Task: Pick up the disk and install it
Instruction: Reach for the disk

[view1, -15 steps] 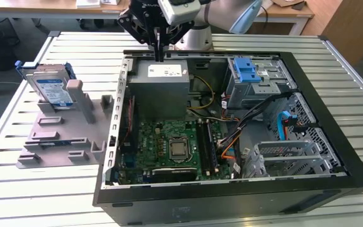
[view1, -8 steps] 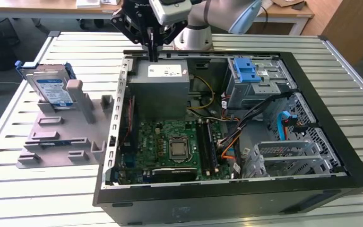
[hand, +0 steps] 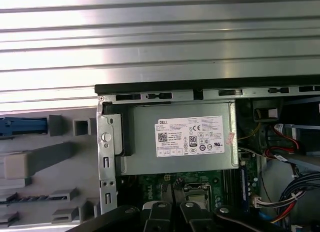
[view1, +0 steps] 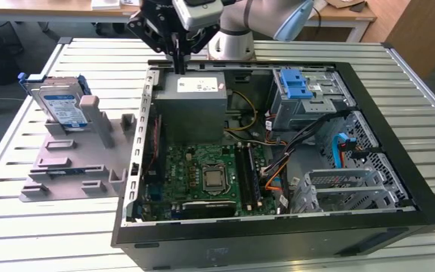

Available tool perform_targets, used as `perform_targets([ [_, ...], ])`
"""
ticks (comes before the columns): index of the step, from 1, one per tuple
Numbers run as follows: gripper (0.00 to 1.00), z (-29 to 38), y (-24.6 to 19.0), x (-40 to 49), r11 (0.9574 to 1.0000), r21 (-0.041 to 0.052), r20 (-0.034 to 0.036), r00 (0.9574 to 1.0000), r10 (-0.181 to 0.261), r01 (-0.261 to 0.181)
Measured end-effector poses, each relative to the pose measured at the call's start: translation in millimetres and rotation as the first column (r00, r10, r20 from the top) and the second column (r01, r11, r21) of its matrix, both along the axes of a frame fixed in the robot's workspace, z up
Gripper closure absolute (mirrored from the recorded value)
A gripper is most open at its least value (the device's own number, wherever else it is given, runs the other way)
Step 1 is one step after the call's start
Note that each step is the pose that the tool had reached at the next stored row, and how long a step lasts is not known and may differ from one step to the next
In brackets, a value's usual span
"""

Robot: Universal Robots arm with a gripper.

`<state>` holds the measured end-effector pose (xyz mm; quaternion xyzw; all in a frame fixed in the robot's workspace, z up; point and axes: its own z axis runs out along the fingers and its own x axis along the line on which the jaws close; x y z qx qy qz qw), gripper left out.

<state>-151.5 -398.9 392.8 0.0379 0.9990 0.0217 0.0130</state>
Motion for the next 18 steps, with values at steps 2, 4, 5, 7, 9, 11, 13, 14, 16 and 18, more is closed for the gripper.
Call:
perform_targets([
  [2,0.85,-0.1,-0.1,-1.2,1.0,0.0001,0.0,1.0,0.0,0.0],
  [4,0.85,-0.2,0.0,-2.6,1.0,0.0001,-0.0002,1.0,0.0,0.0],
  [5,0.85,-0.2,0.0,-3.3,1.0,0.0001,-0.0002,1.0,0.0,0.0],
  [7,0.85,-0.3,0.0,-4.7,1.0,0.0001,-0.0003,1.0,0.0,0.0],
  [9,0.85,-0.4,0.0,-6.2,1.0,0.0,-0.0004,1.0,0.0,0.0],
  [11,0.85,-0.4,0.0,-7.6,1.0,0.0001,-0.0005,1.0,0.0,0.0],
  [13,0.85,-0.5,0.0,-8.7,1.0,0.0,-0.0006,1.0,0.0,0.0],
  [14,0.85,-0.5,0.0,-9.2,1.0,0.0,-0.0007,1.0,0.0,0.0],
  [16,0.85,-0.6,0.0,-10.2,1.0,0.0,-0.0008,1.0,0.0,0.0],
  [18,0.85,-0.6,0.0,-11.2,1.0,0.0001,-0.0009,1.0,0.0,0.0],
])
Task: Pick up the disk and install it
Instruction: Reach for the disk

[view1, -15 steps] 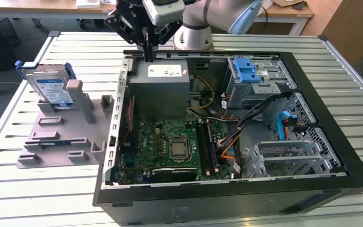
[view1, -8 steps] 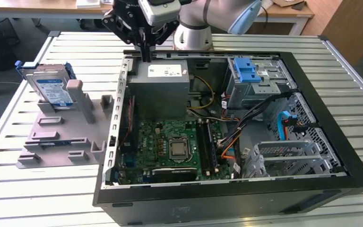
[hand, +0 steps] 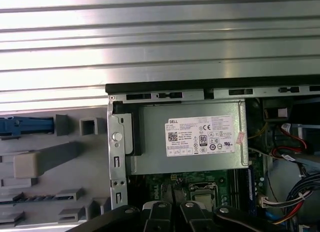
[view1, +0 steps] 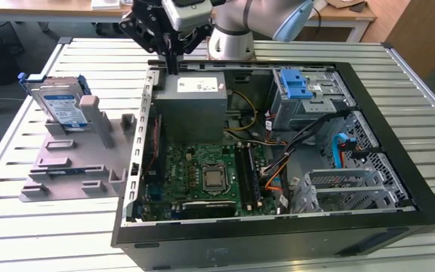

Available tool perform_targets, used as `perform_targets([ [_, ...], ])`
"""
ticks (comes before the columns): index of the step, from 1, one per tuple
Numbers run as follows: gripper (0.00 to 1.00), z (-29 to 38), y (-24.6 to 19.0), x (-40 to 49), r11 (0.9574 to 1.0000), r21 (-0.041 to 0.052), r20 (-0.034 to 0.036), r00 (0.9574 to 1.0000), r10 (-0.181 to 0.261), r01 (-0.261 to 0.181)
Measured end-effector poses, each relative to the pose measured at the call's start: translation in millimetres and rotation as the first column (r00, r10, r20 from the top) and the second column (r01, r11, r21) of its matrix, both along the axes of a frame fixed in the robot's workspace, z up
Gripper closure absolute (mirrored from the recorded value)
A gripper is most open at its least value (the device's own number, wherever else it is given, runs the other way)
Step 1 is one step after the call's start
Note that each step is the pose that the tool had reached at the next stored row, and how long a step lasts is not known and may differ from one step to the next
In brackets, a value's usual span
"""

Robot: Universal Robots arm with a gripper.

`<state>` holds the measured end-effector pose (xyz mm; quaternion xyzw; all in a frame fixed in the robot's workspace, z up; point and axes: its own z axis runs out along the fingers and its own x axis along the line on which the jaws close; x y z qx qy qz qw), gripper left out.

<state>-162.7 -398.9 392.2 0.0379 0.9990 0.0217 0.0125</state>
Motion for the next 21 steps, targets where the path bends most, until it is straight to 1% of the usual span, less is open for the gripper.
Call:
perform_targets([
  [21,0.85,-0.7,0.0,-10.7,1.0,0.0,-0.0002,1.0,0.0,0.0],
])
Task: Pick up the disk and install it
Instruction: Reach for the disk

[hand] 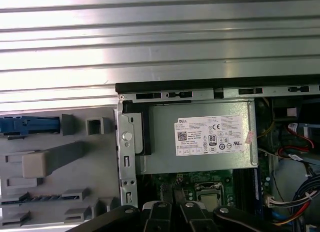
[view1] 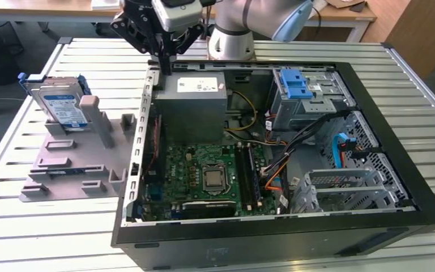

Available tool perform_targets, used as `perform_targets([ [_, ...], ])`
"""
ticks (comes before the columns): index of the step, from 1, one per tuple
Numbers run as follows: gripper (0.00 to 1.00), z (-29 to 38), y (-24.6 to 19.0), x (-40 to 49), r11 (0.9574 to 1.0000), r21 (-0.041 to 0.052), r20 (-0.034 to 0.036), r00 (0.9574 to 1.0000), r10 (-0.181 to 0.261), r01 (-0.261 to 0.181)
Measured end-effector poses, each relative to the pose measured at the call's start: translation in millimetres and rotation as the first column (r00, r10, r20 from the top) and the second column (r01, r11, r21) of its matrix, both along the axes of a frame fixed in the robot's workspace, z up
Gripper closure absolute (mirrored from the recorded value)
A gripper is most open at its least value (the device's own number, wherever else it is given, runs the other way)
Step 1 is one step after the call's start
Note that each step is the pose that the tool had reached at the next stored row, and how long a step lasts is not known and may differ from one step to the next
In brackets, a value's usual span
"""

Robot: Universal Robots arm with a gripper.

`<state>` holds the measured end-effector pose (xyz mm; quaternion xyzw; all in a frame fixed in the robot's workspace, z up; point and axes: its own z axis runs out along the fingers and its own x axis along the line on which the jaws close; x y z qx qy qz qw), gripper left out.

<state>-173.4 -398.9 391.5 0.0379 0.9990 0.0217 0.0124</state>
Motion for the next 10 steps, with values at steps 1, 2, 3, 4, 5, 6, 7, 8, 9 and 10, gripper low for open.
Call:
perform_targets([
  [1,0.85,0.0,0.0,-0.6,1.0,-0.0001,0.0,1.0,0.0,0.0],
  [2,0.85,-0.1,0.0,-1.1,1.0,-0.0001,-0.0001,1.0,0.0,0.0],
  [3,0.85,-0.1,0.0,-1.7,1.0,0.0,0.0,1.0,0.0,0.0],
  [4,0.85,-0.2,0.0,-2.2,1.0,0.0,0.0,1.0,0.0,0.0],
  [5,0.85,-0.2,0.0,-2.8,1.0,0.0,0.0,1.0,0.0,0.0],
  [6,0.85,-0.2,0.0,-3.3,1.0,0.0,0.0,1.0,0.0,0.0],
  [7,0.85,-0.3,0.0,-3.9,1.0,0.0,0.0,1.0,0.0,0.0],
  [8,0.85,-0.3,0.0,-4.4,1.0,0.0,-0.0001,1.0,0.0,0.0],
  [9,0.85,-0.4,0.0,-5.0,1.0,0.0,-0.0001,1.0,0.0,0.0],
  [10,0.85,-0.4,0.0,-5.5,1.0,0.0,0.0,1.0,0.0,0.0],
])
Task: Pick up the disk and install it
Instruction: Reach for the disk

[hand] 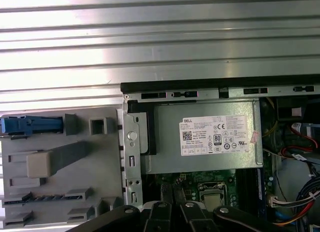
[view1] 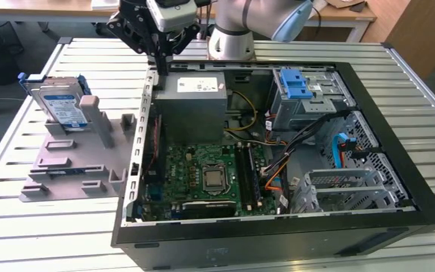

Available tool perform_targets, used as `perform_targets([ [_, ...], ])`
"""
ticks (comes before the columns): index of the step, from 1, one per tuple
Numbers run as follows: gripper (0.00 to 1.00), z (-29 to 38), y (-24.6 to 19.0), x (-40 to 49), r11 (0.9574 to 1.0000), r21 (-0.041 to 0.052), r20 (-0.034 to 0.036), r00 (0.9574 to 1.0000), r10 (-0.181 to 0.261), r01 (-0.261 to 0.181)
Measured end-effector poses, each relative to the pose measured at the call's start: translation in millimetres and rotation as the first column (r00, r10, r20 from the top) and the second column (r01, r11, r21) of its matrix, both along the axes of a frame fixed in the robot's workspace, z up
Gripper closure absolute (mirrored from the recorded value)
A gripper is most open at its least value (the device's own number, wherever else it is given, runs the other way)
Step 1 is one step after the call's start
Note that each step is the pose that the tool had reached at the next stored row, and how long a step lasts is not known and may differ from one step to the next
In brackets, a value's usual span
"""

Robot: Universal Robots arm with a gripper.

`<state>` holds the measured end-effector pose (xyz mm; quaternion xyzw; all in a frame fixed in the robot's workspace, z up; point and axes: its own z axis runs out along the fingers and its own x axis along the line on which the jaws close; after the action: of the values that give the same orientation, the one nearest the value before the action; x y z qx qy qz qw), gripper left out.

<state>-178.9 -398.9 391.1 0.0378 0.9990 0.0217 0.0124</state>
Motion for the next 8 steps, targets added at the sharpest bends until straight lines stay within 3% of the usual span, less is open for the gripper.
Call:
perform_targets([
  [8,0.85,-0.3,0.0,-4.6,1.0,0.0,-0.0001,1.0,0.0,0.0],
])
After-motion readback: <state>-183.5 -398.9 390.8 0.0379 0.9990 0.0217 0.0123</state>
